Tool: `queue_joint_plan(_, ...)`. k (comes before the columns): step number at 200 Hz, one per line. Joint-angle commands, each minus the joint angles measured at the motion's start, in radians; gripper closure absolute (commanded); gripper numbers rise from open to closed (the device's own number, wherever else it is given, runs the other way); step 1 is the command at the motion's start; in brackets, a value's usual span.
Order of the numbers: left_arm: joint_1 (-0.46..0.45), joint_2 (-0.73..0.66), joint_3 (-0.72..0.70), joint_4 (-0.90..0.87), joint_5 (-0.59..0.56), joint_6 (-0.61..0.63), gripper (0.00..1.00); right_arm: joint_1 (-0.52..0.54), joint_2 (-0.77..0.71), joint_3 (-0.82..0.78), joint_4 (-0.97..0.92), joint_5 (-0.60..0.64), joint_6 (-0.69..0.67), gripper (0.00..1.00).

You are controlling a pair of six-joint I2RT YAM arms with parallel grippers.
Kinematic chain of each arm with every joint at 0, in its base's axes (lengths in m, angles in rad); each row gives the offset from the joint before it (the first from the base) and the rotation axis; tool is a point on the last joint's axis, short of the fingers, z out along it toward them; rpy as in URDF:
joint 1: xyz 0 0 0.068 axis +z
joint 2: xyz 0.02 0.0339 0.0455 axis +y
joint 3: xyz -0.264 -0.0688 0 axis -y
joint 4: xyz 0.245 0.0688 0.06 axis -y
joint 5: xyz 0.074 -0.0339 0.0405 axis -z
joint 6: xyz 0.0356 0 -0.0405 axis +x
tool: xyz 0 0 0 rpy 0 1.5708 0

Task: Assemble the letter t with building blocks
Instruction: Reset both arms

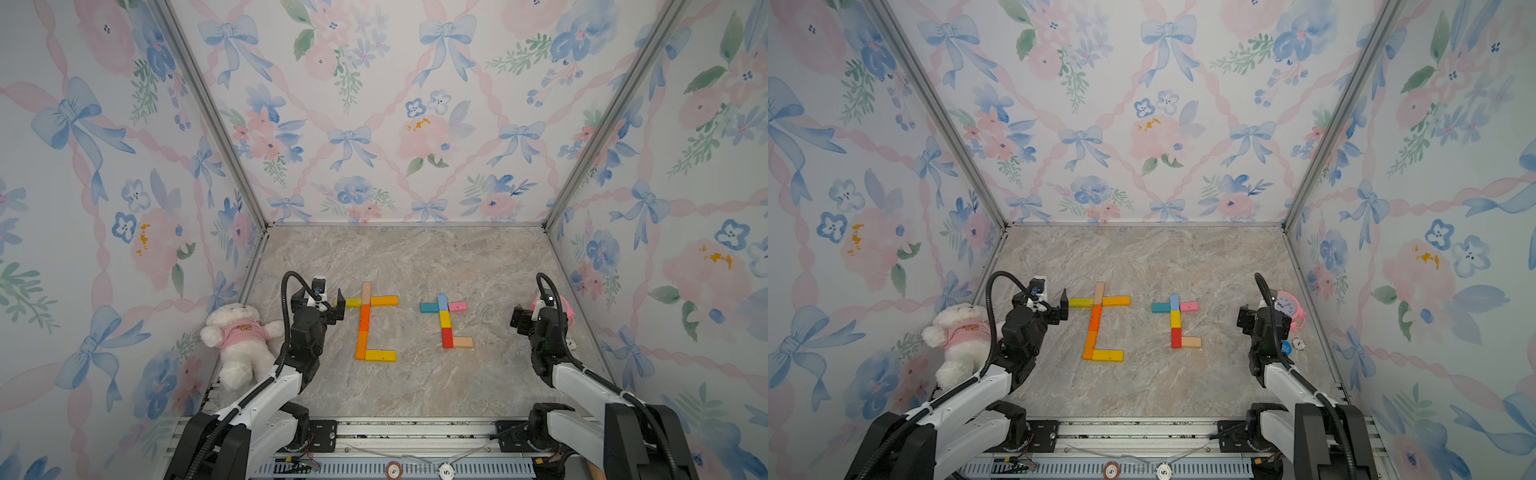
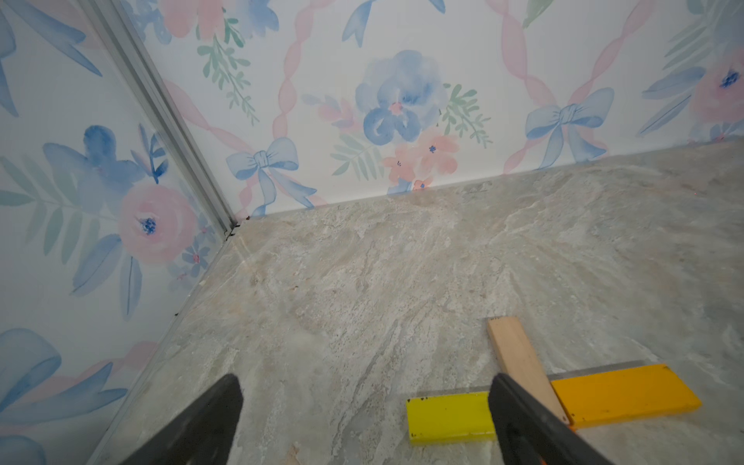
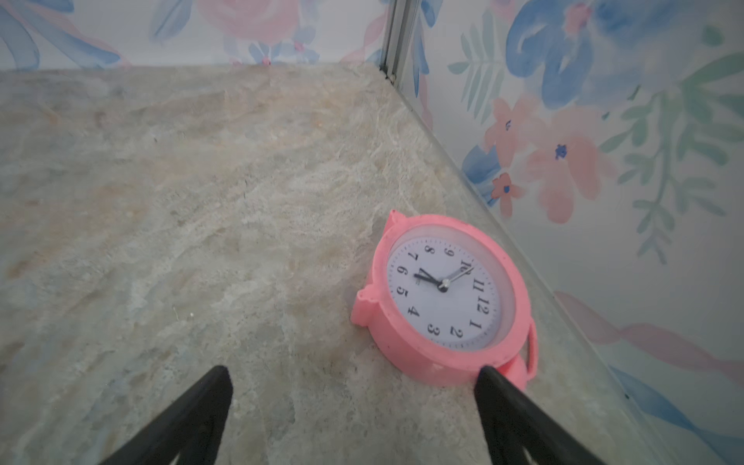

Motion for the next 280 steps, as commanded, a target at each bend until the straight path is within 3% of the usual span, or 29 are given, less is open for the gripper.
queue_joint_plan(1, 0.039, 0.075, -0.059, 0.235, 0.053, 0.036, 0.02, 0.02, 0.069, 0.023, 0.281, -0.008, 0.018, 0.04)
queue_joint_plan(31, 0.094, 0.158, -0.093, 0.306, 0.135, 0.05, 0.02, 0.071, 0.192, 0.024, 0.429, -0.04, 0.017, 0.04)
queue_joint_plan(71, 0.17, 0.224, -0.122, 0.406, 0.231, 0.092, 0.02, 0.171, 0.428, 0.058, 0.638, 0.053, -0.083, 0.04)
queue_joint_plan(80, 0.2, 0.247, -0.084, 0.353, 0.239, 0.069, 0.02, 0.182, 0.42, 0.07, 0.592, 0.074, -0.093, 0.04)
queue_joint_plan(103, 0.265, 0.299, 0.015, 0.224, 0.4, 0.041, 0.02, 0.143, 0.399, 0.084, 0.533, 0.067, -0.042, 0.04)
queue_joint_plan(120, 0.262, 0.306, -0.039, 0.368, 0.481, -0.001, 0.02, 0.137, 0.389, 0.078, 0.524, 0.06, -0.032, 0.04)
queue_joint_plan(128, 0.252, 0.323, -0.06, 0.441, 0.463, -0.006, 0.02, 0.139, 0.39, 0.071, 0.542, 0.06, -0.035, 0.04)
queue_joint_plan(159, 0.264, 0.497, 0.013, 0.463, 0.42, -0.035, 0.02, 0.141, 0.393, 0.095, 0.505, 0.051, -0.042, 0.04)
queue_joint_plan(181, 0.278, 0.509, 0.004, 0.485, 0.425, -0.057, 0.02, 0.126, 0.395, 0.148, 0.401, 0.028, -0.031, 0.04)
queue_joint_plan(280, 0.298, 0.512, 0.012, 0.474, 0.435, -0.074, 0.02, 0.096, 0.392, 0.151, 0.387, 0.009, -0.001, 0.04)
